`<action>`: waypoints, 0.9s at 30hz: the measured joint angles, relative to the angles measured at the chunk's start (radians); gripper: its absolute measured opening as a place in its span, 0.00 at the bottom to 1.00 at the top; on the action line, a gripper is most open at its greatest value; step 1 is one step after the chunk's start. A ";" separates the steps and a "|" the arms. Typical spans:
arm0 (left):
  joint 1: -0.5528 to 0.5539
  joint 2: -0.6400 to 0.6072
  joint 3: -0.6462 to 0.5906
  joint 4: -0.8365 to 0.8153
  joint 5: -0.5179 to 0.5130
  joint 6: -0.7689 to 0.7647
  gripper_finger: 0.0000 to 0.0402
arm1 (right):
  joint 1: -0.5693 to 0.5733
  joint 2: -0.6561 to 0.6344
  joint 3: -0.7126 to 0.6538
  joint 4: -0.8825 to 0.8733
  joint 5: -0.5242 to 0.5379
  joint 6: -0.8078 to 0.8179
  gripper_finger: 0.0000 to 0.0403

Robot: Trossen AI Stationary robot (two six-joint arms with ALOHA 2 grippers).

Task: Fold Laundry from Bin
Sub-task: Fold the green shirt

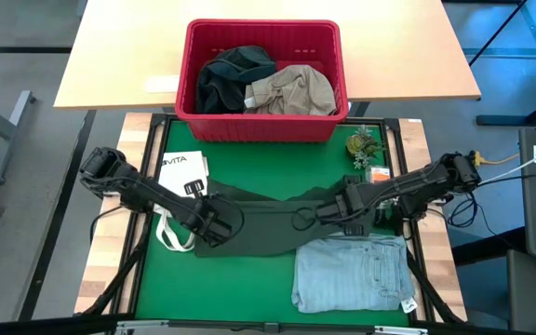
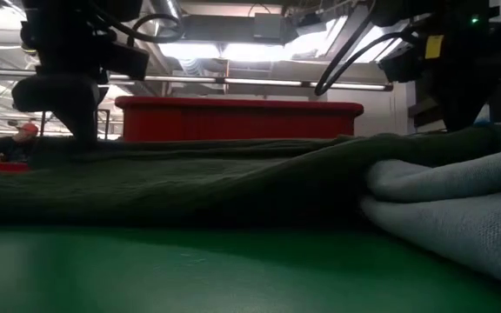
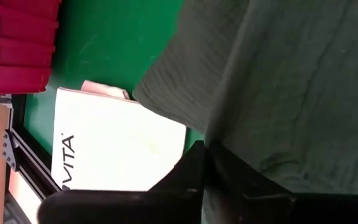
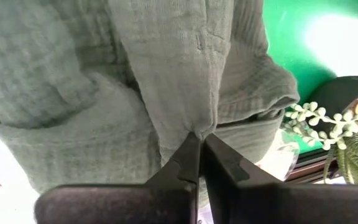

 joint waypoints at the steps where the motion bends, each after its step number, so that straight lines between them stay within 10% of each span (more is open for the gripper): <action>1: 0.003 0.000 0.000 0.000 0.000 0.000 0.06 | 0.000 0.000 0.000 0.000 0.000 0.000 0.03; 12: 0.037 0.000 0.000 0.000 0.000 -0.001 0.33 | 0.000 0.000 0.000 0.000 0.042 -0.001 0.07; 27: 0.056 0.000 0.015 0.047 0.042 -0.025 0.46 | 0.001 0.001 0.017 -0.138 0.075 0.040 0.58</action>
